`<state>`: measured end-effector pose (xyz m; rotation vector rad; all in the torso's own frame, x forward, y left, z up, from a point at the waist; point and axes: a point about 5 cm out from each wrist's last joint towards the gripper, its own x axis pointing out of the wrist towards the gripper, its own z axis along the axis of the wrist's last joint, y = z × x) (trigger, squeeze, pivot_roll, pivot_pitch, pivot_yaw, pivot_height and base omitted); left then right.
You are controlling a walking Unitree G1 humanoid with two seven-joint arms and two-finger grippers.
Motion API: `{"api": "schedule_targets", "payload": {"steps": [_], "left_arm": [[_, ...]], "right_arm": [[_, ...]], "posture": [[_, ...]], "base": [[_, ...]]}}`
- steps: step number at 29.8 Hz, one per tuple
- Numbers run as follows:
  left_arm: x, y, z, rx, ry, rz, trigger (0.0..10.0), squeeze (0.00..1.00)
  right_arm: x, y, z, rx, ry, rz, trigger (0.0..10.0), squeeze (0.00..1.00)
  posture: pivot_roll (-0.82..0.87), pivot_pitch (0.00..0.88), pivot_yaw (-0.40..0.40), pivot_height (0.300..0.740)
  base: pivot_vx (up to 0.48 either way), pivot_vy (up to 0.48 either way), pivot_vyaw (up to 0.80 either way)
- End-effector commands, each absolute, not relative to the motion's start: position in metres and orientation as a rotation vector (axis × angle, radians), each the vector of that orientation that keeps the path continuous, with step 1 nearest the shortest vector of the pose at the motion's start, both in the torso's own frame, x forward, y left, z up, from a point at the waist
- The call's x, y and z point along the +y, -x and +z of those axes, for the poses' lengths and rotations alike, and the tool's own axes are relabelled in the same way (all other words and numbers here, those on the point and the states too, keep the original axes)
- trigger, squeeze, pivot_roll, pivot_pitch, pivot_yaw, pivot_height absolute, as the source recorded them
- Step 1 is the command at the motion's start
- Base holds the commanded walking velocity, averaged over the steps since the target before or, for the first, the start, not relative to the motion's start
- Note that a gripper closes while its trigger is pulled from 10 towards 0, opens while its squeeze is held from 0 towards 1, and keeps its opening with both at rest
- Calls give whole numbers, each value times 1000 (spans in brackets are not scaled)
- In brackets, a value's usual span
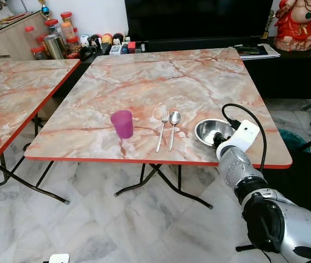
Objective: Setting the table
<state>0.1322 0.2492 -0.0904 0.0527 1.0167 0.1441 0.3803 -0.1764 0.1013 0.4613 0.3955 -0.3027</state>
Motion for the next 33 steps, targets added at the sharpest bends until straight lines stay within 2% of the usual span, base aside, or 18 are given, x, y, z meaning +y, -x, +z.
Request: {"api": "schedule_targets", "payload": {"steps": [1,16,21,25,33], "left_arm": [[257,-129,-89,1026,-72,149,10000,0],[258,-129,-89,1024,-84,144,10000,0],[256,-133,-88,1009,-91,151,10000,0],[255,-136,-87,995,-95,162,10000,0],[252,-142,-86,978,-92,177,10000,0]], "right_arm": [[-173,-378,97,403,-474,-303,0,0],[-180,-377,97,371,-498,-355,0,0],[-210,-380,119,213,-494,-521,0,0],[-224,-381,130,157,-483,-591,0,0],[-229,-386,147,76,-511,-580,0,0]], "posture": [[115,0,113,728],[112,0,123,728],[95,0,120,728],[84,0,115,728],[71,0,103,728]], "base": [[0,0,0],[0,0,0],[0,0,0],[0,0,0],[0,0,0]]}}
